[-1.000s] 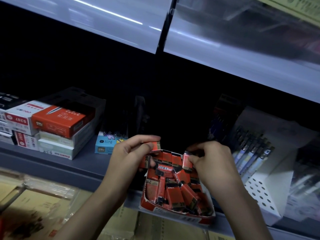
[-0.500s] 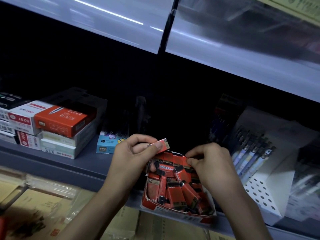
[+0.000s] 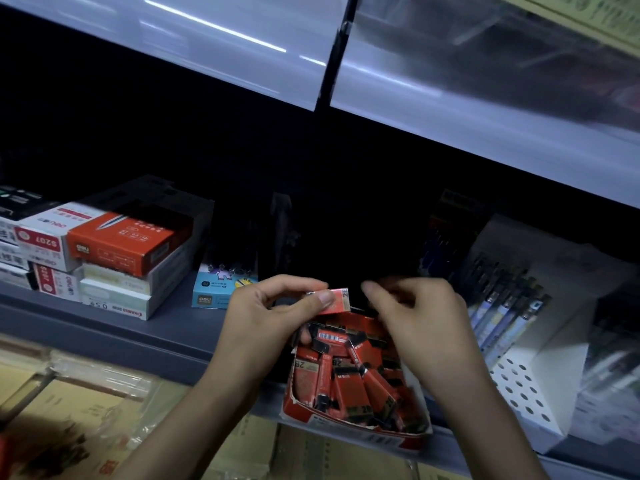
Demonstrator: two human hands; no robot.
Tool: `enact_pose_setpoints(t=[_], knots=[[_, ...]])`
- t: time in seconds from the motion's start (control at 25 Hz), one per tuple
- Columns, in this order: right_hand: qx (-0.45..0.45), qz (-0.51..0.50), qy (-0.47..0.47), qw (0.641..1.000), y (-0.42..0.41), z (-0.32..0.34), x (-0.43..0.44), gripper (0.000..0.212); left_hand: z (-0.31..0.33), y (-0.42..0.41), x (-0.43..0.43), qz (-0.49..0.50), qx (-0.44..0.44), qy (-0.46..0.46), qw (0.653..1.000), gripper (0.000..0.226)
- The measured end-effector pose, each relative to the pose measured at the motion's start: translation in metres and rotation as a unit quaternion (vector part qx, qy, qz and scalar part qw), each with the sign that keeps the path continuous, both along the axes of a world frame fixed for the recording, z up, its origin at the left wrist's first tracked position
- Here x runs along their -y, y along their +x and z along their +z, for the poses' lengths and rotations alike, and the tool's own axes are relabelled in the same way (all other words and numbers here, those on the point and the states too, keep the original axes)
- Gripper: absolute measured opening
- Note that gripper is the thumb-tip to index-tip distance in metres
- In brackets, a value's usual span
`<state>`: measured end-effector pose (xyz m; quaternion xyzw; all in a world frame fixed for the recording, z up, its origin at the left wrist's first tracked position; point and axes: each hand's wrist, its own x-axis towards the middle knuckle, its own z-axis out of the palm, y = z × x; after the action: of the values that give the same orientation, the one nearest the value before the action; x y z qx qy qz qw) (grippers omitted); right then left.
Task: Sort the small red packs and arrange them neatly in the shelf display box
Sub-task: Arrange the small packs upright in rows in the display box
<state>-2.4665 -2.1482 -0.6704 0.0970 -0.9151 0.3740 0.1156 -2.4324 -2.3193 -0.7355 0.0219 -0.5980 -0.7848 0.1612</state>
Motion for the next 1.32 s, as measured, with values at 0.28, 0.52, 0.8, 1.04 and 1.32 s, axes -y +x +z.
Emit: enact_pose_setpoints(t=[0.28,0.52,0.8,1.04,1.32], knots=[[0.067,0.038,-0.076,0.994,0.005,0.014,0.004,0.011,0.003,0.001,-0.002,-0.003,0.002,0.003,1.0,0.015],[-0.011,-0.032,0.046,0.998,0.009,0.02,-0.021,0.006,0.002,0.001,0.005,0.003,0.013,0.037,0.999,0.017],[0.003,-0.047,0.153,0.987,0.016,0.009,-0.034,0.01,0.002,0.0,0.006,-0.003,0.018,0.045,0.999,0.018],[-0.038,-0.07,0.321,0.944,0.029,0.001,-0.019,0.014,0.003,-0.001,0.003,-0.003,0.028,0.05,0.998,0.018],[-0.044,-0.051,0.345,0.936,0.027,0.001,-0.018,0.015,0.0,0.001,0.005,0.003,0.026,0.031,0.999,0.019]])
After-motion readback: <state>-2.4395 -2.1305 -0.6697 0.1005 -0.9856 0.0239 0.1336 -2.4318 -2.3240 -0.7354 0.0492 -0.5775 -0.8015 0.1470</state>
